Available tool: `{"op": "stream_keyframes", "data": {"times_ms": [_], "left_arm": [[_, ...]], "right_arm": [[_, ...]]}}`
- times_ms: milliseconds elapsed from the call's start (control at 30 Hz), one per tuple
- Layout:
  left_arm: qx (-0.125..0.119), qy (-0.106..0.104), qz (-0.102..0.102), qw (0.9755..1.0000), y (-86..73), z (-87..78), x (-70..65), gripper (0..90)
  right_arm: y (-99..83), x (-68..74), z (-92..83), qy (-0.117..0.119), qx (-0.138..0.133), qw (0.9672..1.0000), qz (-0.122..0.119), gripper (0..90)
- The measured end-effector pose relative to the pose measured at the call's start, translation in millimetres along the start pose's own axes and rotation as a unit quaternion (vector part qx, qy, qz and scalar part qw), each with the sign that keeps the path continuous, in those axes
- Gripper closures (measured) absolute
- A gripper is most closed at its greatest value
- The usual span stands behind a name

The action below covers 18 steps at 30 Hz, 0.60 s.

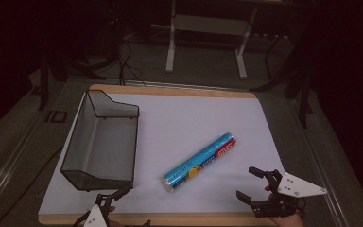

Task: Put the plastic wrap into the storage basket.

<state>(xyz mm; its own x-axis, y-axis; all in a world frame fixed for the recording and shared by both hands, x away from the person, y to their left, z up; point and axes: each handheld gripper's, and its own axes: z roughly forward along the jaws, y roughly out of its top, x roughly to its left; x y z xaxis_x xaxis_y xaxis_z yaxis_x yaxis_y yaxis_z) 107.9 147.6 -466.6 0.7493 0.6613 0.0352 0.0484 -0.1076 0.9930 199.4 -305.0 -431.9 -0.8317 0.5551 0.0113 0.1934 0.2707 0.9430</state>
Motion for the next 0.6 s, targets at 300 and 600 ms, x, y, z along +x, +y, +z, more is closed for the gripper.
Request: {"op": "stream_keyframes", "data": {"times_ms": [300, 600], "left_arm": [[-0.003, -0.004, 0.001, 1.0, 0.4, 0.6, -0.4, 3.9], [-0.002, -0.003, 0.003, 1.0, 0.4, 1.2, -0.9, 3.9]], "right_arm": [[1.2, 3.3, -2.1, -0.006, -0.006, 0.9999, -0.014, 14.2], [11.0, 6.2, -6.6, -0.009, 0.004, 0.9986, -0.053, 14.2]]}}
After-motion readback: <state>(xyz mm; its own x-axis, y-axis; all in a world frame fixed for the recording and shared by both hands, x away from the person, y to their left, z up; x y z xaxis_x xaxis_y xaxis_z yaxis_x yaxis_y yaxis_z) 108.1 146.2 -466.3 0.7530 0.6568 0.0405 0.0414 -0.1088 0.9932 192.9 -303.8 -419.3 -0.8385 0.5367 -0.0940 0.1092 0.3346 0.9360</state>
